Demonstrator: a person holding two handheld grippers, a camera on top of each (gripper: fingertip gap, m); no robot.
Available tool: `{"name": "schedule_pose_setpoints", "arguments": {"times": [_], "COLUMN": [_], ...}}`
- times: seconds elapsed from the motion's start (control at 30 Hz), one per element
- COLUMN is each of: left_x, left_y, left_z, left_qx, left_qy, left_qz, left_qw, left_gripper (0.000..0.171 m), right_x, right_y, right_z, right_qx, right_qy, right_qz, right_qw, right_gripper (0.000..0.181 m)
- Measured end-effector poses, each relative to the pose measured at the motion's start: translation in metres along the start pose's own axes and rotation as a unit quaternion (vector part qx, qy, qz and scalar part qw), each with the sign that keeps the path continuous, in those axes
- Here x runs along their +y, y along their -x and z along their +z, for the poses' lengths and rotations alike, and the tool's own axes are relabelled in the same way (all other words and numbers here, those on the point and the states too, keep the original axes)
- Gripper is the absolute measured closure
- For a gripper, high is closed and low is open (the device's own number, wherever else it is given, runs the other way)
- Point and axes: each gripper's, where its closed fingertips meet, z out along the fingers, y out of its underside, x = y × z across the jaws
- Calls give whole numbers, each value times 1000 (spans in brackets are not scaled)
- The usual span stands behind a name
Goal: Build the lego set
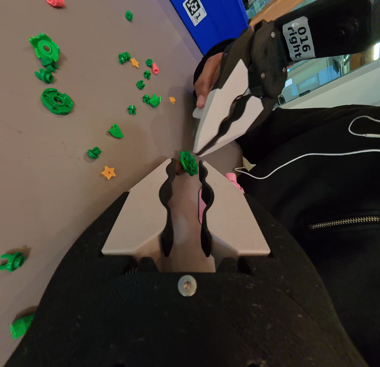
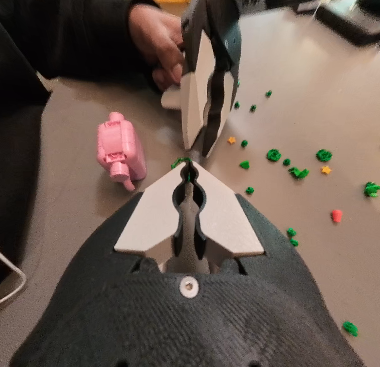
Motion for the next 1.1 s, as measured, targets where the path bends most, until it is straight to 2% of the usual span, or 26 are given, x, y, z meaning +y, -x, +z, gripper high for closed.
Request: {"name": "schedule_pose_setpoints", "arguments": {"times": [0.07,0.17,0.23,0.43,0.47,0.57,0.7,0.77,0.9,0.97,1.03,1.1], "left_x": [-3,-7,-9,-19,-21,-24,-25,-25,-25,-27,-33,-41], "left_y": [0,0,1,1,1,-1,-4,-6,-8,-10,-16,-30], "left_z": [-2,-4,-6,-13,-15,-17,-17,-16,-13,-14,-17,-23], "left_qx": [-2,-3,-3,-2,-1,6,11,12,13,13,18,31], "left_qy": [-7,-19,-26,-60,-65,-75,-78,-78,-76,-85,-105,-135], "left_qz": [3,6,6,17,18,21,27,34,48,65,94,141], "left_qw": [1000,1000,1000,998,998,997,996,996,996,994,990,980], "left_gripper": [153,153,153,152,152,151,150,148,143,140,133,118], "right_x": [-14,11,12,-28,-25,-11,10,19,27,27,20,2], "right_y": [5,4,0,-4,-4,1,10,10,11,5,2,5], "right_z": [-4,11,7,-14,-14,-5,9,14,21,20,17,9], "right_qx": [-10,-19,-14,20,23,12,-14,-11,2,14,6,-37], "right_qy": [-37,25,36,-79,-74,-37,21,54,83,84,62,1], "right_qz": [0,23,31,-3,-17,-48,-46,-54,-67,-53,-7,75], "right_qw": [999,999,999,997,997,998,999,997,994,995,998,996], "right_gripper": [181,181,181,181,177,149,123,122,153,153,153,153]}}
